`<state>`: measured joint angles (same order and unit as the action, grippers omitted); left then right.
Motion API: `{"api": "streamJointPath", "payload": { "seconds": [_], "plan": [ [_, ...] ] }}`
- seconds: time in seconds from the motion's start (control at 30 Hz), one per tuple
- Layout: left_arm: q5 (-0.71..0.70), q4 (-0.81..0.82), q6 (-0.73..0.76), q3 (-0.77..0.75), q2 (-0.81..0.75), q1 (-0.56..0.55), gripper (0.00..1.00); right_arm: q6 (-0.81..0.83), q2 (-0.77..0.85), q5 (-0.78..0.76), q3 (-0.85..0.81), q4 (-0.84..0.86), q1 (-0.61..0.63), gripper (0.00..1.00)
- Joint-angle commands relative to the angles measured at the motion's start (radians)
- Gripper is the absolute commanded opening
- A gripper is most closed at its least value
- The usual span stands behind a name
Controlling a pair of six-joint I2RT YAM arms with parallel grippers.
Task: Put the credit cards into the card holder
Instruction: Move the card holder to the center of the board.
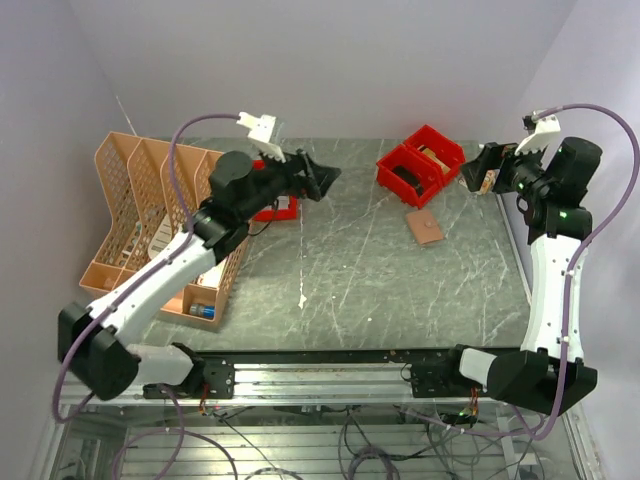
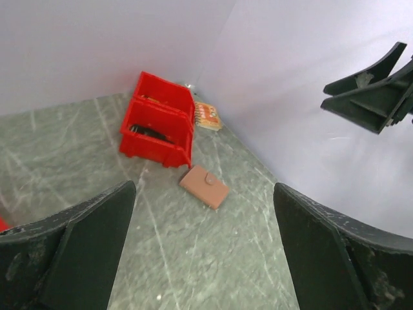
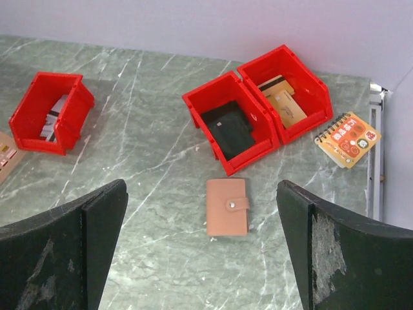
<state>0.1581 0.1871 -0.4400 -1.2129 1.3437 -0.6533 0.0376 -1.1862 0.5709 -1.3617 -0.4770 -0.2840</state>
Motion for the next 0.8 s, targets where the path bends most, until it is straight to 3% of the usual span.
{"api": "streamJointPath", "payload": {
  "seconds": [0.0,0.3,0.57,0.77],
  "plan": [
    [-0.049,-0.107,0.028,0.119,-0.135,0.026,0.99,-0.029,0.0,0.042,0.007,0.016,-0.017,1.0],
    [-0.055,-0.192,0.036,0.247,-0.363,0.034,1.0,0.161,-0.027,0.262,0.213,0.086,-0.017,1.0],
    [-0.017,-0.178,-0.05,0.367,-0.452,0.034,0.97,0.419,-0.273,0.122,0.263,-0.068,-0.017,0.97],
    [-0.006,-0.142,-0.132,0.464,-0.508,0.034,0.96,0.432,-0.443,0.023,0.261,-0.026,-0.017,0.88]
  ]
}}
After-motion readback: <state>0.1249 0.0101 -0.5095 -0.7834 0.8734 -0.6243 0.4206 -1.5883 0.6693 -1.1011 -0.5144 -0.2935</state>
